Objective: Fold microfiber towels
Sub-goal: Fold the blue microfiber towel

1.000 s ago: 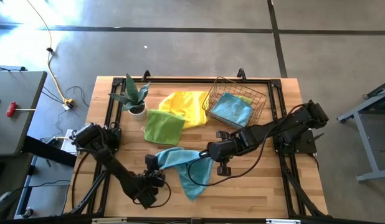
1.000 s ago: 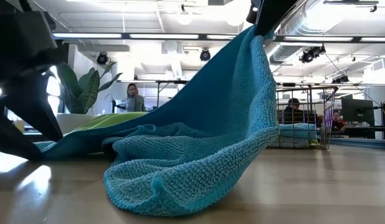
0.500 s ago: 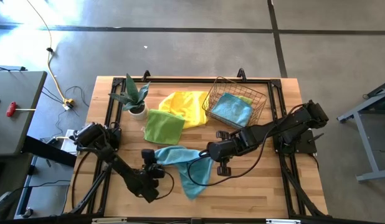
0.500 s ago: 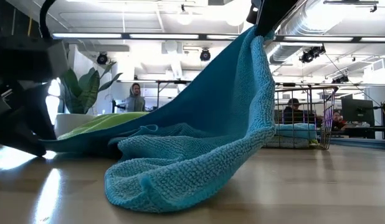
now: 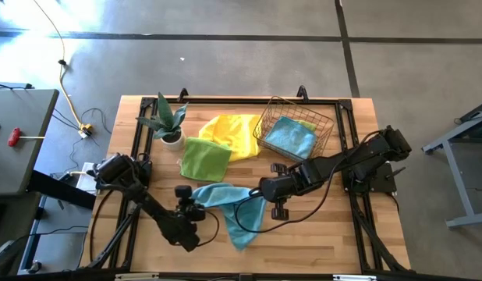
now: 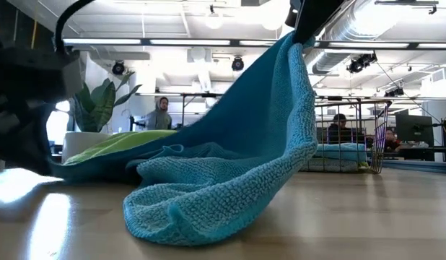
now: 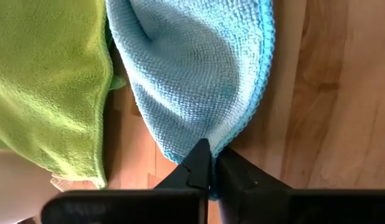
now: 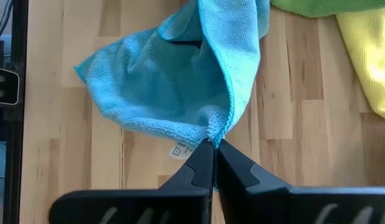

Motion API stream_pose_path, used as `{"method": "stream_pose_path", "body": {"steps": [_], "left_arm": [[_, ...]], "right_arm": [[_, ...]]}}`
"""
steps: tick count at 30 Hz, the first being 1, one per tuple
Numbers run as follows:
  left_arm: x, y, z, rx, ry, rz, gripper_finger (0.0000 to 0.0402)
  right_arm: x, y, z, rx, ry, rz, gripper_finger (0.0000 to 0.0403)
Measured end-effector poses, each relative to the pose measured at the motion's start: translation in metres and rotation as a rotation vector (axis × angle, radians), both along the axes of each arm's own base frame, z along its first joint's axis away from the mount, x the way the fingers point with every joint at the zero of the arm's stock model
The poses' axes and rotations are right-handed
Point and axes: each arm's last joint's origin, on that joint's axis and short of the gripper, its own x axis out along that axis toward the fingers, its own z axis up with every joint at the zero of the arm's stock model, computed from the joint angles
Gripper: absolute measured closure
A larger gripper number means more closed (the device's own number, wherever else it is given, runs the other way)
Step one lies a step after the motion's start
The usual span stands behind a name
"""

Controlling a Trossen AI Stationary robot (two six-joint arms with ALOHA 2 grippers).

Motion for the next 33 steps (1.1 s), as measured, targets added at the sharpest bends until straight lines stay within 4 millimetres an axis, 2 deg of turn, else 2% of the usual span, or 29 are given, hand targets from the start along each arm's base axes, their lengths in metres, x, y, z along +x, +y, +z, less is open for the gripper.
{"method": "stream_pose_path", "body": {"steps": [4, 8, 11, 16, 23, 26, 33], "left_arm": [[0.009, -0.007, 0.020, 0.000, 0.016, -0.030, 0.0400], [0.020, -0.014, 0.061, 0.005, 0.000, -0.028, 0.0401], [0.026, -0.018, 0.094, -0.007, -0.032, -0.025, 0.0401], [0.030, -0.020, 0.144, 0.003, -0.092, -0.035, 0.0401], [0.034, -0.012, 0.196, 0.056, -0.233, -0.075, 0.0401], [0.037, -0.005, 0.212, 0.092, -0.316, -0.065, 0.0401], [0.040, 0.013, 0.235, 0.142, -0.362, -0.076, 0.0402]], "right_arm": [[-0.002, 0.001, 0.001, 0.003, 0.001, -0.003, 0.0403], [-0.010, 0.001, 0.013, 0.008, -0.033, 0.012, 0.0403], [-0.019, 0.003, 0.022, -0.051, -0.062, 0.041, 0.0403], [-0.039, 0.005, 0.031, -0.260, -0.061, 0.074, 0.0403], [-0.063, 0.006, 0.044, -0.681, -0.131, 0.012, 0.0403], [-0.065, 0.007, 0.048, -0.836, -0.165, 0.004, 0.0403], [-0.066, 0.006, 0.050, -0.949, -0.152, 0.063, 0.0403]]}}
